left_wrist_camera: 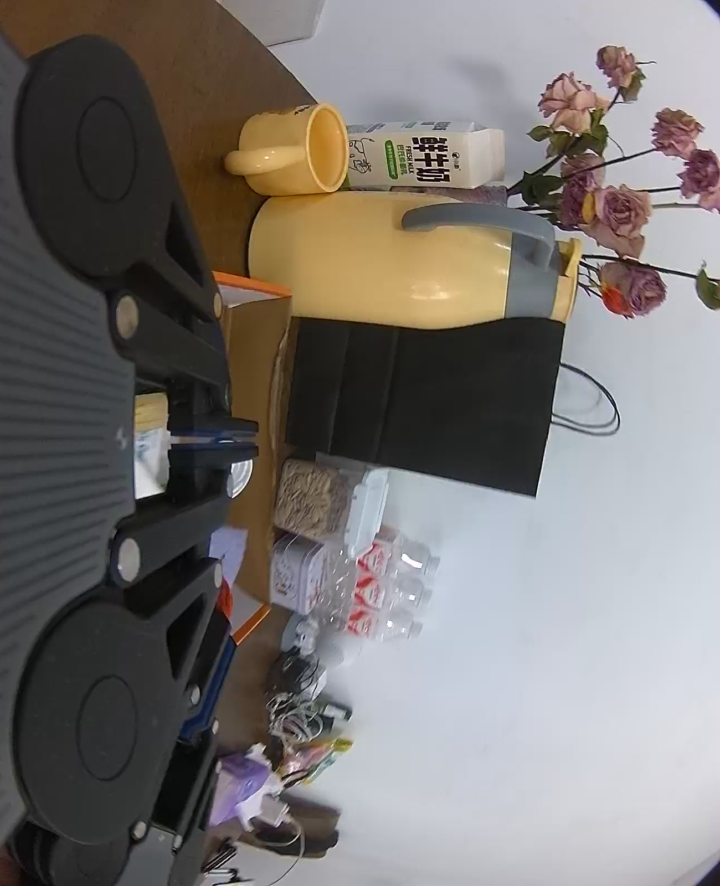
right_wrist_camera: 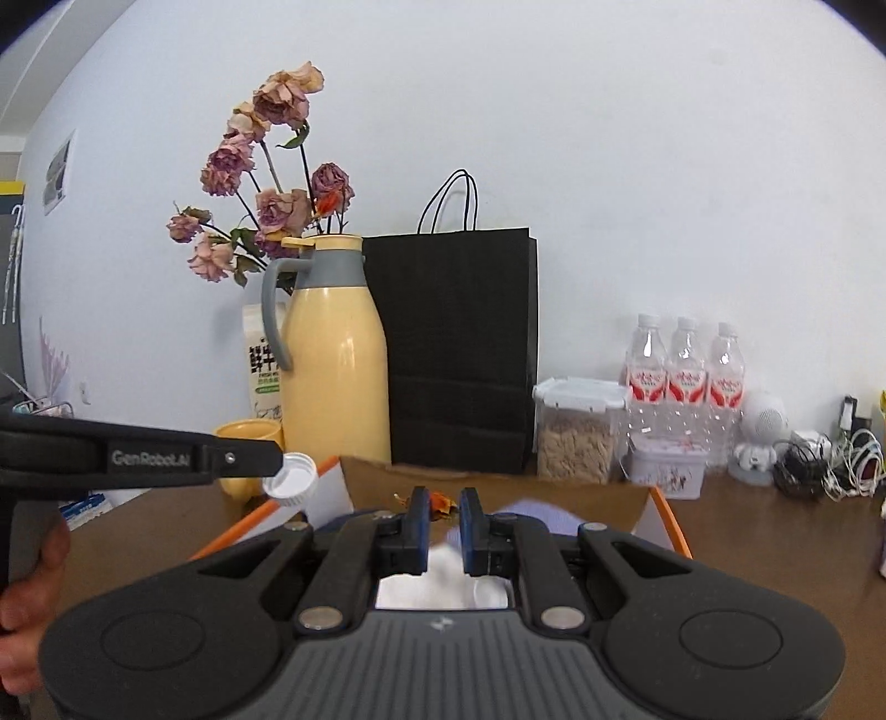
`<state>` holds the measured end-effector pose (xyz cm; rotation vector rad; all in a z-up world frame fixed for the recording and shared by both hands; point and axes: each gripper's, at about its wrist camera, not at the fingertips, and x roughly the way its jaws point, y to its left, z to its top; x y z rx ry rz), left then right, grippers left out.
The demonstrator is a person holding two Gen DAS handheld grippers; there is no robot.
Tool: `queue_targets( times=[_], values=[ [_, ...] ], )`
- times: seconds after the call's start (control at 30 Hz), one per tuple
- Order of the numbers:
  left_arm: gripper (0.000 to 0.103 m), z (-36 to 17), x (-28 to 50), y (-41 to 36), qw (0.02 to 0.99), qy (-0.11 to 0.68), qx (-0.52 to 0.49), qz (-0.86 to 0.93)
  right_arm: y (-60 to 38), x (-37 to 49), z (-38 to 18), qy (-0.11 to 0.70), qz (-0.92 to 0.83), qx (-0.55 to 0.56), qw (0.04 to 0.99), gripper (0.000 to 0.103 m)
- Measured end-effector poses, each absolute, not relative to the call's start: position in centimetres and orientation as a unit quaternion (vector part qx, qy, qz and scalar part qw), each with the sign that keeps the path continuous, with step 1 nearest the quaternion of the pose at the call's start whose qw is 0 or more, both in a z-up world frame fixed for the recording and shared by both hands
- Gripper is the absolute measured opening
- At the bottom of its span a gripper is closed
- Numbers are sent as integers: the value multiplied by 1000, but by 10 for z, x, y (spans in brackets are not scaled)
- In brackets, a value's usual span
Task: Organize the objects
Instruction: 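Carry the white lid into the box with the left gripper and release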
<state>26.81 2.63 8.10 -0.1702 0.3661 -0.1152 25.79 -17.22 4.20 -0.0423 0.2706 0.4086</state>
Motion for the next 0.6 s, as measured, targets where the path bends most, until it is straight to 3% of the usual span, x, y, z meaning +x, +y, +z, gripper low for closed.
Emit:
queue_targets(
  times=[0.5, 0.53, 0.6],
  values=[
    [4, 57, 331, 22, 976, 208, -55, -41, -152, 343, 13, 184, 187, -17, 965, 11],
    [8, 56, 331, 22, 976, 209, -49, -37, -154, 345, 11, 188, 181, -17, 965, 11],
    [28, 55, 332, 24, 976, 210, -48, -31, -159, 348, 8, 200, 172, -19, 964, 15]
  ],
)
